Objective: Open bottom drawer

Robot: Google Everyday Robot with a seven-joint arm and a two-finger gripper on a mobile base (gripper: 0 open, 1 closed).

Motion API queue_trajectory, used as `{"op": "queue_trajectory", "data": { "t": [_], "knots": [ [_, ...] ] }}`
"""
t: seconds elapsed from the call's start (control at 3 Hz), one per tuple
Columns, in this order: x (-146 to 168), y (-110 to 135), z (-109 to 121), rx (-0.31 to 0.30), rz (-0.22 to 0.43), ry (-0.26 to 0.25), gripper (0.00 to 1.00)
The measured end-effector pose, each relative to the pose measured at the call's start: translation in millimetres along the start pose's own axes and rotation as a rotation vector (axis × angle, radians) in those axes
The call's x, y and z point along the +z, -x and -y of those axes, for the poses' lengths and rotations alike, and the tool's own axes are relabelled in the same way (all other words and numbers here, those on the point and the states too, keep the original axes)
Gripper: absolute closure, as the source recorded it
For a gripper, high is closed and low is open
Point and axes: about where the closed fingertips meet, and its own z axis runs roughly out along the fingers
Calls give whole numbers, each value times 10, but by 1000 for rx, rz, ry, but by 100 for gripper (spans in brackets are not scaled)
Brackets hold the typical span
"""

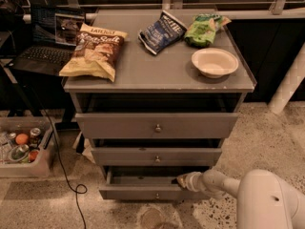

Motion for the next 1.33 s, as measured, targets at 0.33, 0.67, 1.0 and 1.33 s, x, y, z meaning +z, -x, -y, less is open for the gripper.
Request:
{"op": "queue_trajectory", "data": {
  "t": [0.33,0.67,1.0,1.33],
  "knots": [
    [-34,12,-15,1,-4,3,100],
    [-133,-179,-88,20,-12,22,100],
    [-157,-158,-95,19,-11,23,100],
    [-367,-391,-224,43,-22,55,100]
  ]
}}
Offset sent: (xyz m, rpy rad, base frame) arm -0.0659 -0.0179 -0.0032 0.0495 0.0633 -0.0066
